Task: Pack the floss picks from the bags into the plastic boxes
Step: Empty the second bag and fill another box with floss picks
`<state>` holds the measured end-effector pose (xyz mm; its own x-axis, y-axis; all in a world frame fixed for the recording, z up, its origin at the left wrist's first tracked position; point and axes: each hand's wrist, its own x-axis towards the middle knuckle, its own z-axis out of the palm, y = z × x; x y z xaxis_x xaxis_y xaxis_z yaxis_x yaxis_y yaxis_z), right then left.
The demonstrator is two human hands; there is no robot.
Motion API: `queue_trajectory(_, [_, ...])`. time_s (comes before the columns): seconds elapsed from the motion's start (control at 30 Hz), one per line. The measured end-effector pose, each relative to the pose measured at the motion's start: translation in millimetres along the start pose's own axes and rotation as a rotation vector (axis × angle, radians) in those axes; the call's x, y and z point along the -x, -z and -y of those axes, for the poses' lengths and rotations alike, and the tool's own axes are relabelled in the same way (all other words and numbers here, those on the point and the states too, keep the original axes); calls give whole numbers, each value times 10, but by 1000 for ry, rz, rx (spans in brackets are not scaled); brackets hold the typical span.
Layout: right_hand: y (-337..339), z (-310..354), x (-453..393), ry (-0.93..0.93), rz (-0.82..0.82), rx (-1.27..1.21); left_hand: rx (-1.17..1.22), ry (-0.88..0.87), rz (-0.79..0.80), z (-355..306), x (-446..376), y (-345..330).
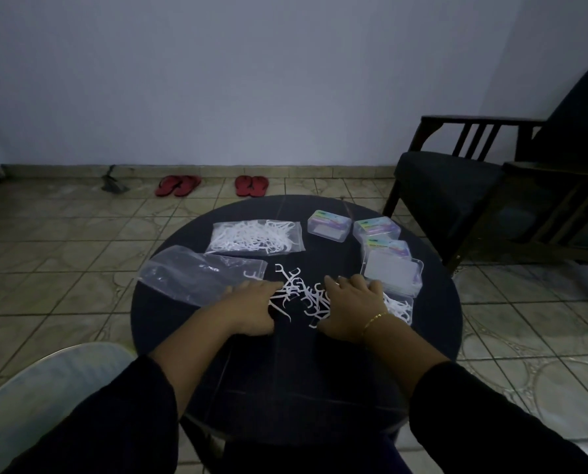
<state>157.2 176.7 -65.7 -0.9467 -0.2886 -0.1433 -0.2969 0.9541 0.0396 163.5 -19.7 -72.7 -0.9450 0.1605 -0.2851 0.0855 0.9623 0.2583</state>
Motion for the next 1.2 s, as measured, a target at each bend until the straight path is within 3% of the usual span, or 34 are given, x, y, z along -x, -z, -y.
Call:
queue_trajectory(0.1, [11,22,-41,18,23,12,-106,-23,83,-40,37,100])
queue_trajectory(0.23, [1,56,-49,77,-42,-4,-101,-77,-27,-78,9,131])
queue_trajectory(0.33, [-12,56,-68,22,-79,-2,-121,-75,-90,-42,-68,76])
queue_trajectory(0.47, [-22,86,-81,-72,15,9,-202,-93,-127,-76,-117,22])
queue_trajectory(0.8, [-85,97,-68,-55,-190,-72,-194,-156,-294,-222,-188,-20])
queue_trajectory(1.0, [-28,92,-7,-117,-57,24,-240,-165,-284,-217,-210,-54])
queue_trajectory(1.2, [-17,103,4,-108,-139,-20,-252,-198,-357,-222,-208,-68])
